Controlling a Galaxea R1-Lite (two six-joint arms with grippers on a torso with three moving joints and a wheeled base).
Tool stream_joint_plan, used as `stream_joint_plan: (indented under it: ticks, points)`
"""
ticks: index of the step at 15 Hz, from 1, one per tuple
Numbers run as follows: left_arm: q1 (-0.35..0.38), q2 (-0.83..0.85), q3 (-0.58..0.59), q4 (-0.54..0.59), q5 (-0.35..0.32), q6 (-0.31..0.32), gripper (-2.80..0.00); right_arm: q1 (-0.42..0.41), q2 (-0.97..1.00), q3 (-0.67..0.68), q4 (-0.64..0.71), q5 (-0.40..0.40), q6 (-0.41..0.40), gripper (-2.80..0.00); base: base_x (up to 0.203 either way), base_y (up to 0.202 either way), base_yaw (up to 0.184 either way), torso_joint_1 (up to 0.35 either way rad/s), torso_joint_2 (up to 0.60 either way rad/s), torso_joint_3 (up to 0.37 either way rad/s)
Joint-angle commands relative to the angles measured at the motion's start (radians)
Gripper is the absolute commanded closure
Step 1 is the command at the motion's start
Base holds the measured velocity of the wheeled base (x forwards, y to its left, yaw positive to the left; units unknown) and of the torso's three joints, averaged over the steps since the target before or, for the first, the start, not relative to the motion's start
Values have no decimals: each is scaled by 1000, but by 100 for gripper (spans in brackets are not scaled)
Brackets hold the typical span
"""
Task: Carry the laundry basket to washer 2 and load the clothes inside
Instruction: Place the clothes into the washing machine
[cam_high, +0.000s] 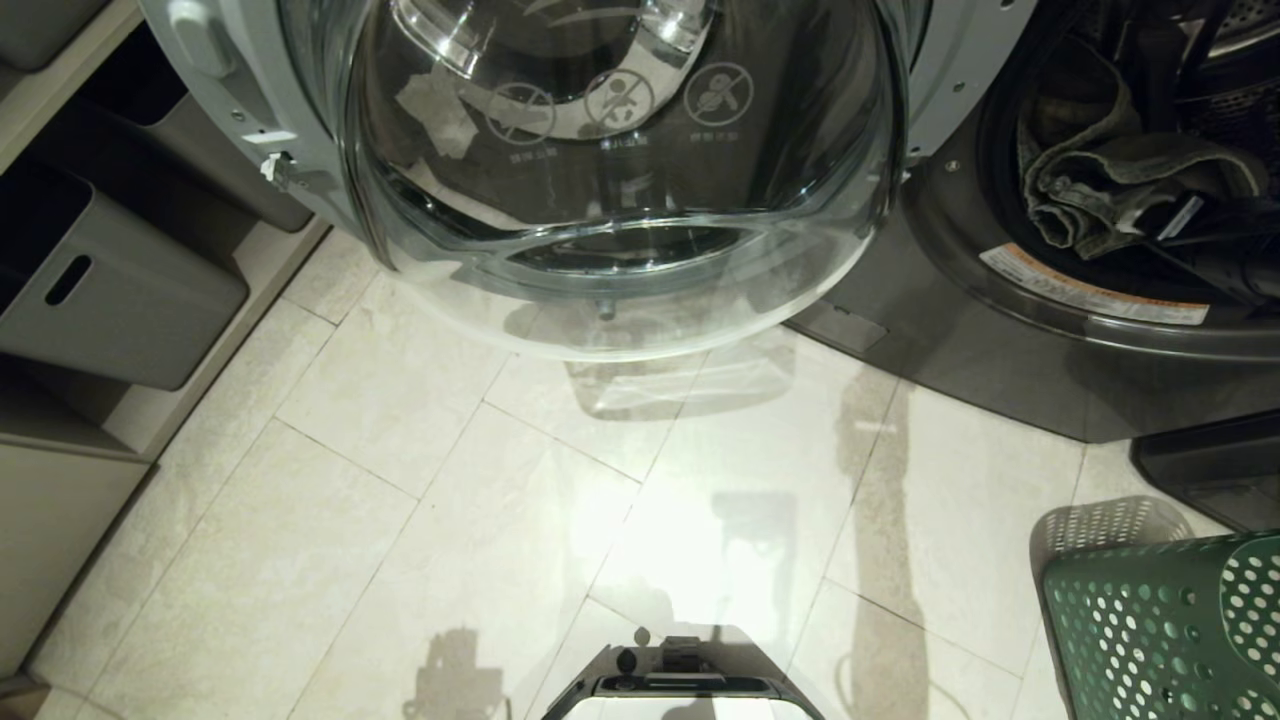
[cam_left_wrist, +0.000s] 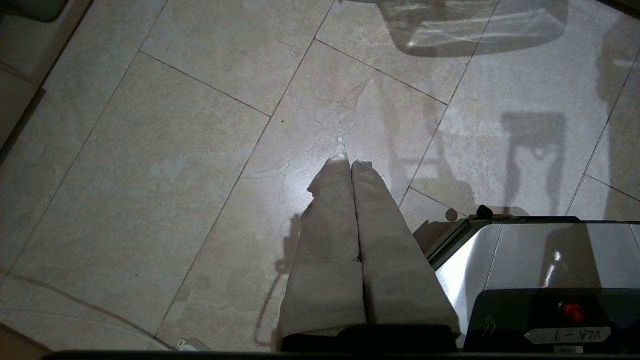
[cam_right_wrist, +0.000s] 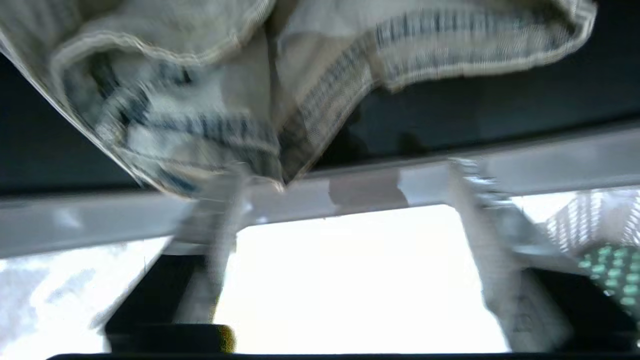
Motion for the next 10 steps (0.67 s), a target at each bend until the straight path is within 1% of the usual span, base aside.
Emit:
stream_joint_plan:
  ticks: [1, 3, 5, 6, 9, 10]
  points:
    - [0, -2, 2, 0, -1, -1, 0, 9, -5, 5, 3, 0, 5, 0, 0, 0, 0, 0, 0, 0]
    - [0, -2, 2, 0, -1, -1, 0, 18, 20, 1, 8, 7, 6, 0, 0, 0, 0, 0, 0, 0]
    - [0, -2, 2, 0, 0, -1, 0, 27, 52, -8, 8, 47, 13, 0, 0, 0, 0, 0, 0, 0]
    - [0, -2, 2, 0, -1, 0, 0, 28, 59, -11, 8, 87, 16, 0, 0, 0, 0, 0, 0, 0]
    - [0, -2, 2, 0, 0, 0, 0, 28, 74, -16, 8, 291, 71, 0, 0, 0, 0, 0, 0, 0]
    - [0, -2, 2, 0, -1, 1, 0, 28, 93, -33, 8, 311, 77, 0, 0, 0, 0, 0, 0, 0]
